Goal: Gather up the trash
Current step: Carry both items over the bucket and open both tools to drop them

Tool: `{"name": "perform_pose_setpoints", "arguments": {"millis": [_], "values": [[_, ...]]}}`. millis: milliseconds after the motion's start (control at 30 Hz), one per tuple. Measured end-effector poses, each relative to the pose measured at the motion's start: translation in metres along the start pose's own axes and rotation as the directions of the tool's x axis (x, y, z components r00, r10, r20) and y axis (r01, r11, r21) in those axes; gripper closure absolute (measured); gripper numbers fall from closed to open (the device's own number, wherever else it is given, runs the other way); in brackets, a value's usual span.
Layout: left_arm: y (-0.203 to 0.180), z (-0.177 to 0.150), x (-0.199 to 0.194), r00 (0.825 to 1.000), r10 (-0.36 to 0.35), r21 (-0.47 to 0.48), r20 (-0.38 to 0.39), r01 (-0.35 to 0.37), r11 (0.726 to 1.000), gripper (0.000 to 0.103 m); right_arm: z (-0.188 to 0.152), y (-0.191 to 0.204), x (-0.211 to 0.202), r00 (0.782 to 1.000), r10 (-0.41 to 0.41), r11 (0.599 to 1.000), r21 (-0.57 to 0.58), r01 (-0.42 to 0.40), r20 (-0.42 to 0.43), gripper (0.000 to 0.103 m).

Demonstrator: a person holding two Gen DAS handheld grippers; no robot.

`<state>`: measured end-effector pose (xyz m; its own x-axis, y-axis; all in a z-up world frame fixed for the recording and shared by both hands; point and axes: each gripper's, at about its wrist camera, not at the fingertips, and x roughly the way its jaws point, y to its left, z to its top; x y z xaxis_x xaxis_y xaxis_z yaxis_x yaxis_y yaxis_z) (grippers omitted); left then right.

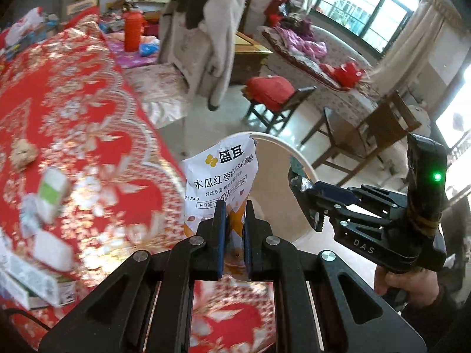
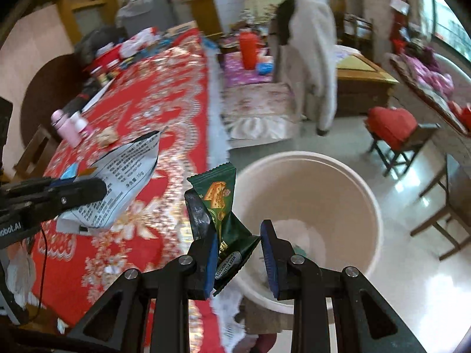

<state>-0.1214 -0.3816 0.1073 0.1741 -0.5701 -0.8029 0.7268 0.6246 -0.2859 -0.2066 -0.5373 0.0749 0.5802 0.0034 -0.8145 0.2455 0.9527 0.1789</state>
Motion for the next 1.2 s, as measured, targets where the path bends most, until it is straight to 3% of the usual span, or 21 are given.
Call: {"name": "perform_pose_setpoints", "arguments": {"millis": [267, 700, 733, 767, 800, 833, 900, 1200], "values": [[-0.025, 0.013, 0.041, 0.998, -0.054, -0.009, -0.042, 0.053, 0.999, 0.095, -0.006, -0.052, 0.001, 0.998, -0.057, 0.991, 0.122, 0.059, -0.021, 0.076], [-0.026, 0.028, 0.082, 0.994, -0.102, -0.095, -0.047, 0.097, 0.991, 0.093, -0.01, -0.09, 0.02, 0.997, -0.052, 0.974, 0.218, 0.064, -0.059, 0.076], [-0.025, 0.028, 0.084, 0.994, -0.104, -0.102, -0.046, 0.098, 0.99, 0.091, -0.01, -0.093, 0.023, 0.997, -0.047, 0.972, 0.227, 0.06, -0.063, 0.076], [-0.023, 0.029, 0.087, 0.993, -0.111, -0.114, -0.047, 0.105, 0.988, 0.079, -0.009, -0.095, 0.027, 0.996, -0.043, 0.971, 0.232, 0.059, -0.074, 0.076], [-0.023, 0.029, 0.088, 0.992, -0.117, -0.121, -0.046, 0.111, 0.987, 0.065, -0.009, -0.095, 0.027, 0.996, -0.043, 0.971, 0.232, 0.059, -0.074, 0.071], [-0.022, 0.029, 0.088, 0.991, -0.124, -0.132, -0.044, 0.117, 0.984, 0.06, -0.007, -0.096, 0.032, 0.995, -0.046, 0.969, 0.236, 0.066, -0.086, 0.06], [-0.02, 0.028, 0.087, 0.991, -0.126, -0.146, -0.041, 0.119, 0.982, 0.058, -0.007, -0.097, 0.033, 0.995, -0.044, 0.968, 0.242, 0.064, -0.084, 0.055], [-0.015, 0.022, 0.075, 0.997, -0.066, -0.133, -0.043, 0.06, 0.989, 0.058, -0.008, -0.096, 0.038, 0.994, -0.035, 0.967, 0.247, 0.059, -0.1, 0.054]]}}
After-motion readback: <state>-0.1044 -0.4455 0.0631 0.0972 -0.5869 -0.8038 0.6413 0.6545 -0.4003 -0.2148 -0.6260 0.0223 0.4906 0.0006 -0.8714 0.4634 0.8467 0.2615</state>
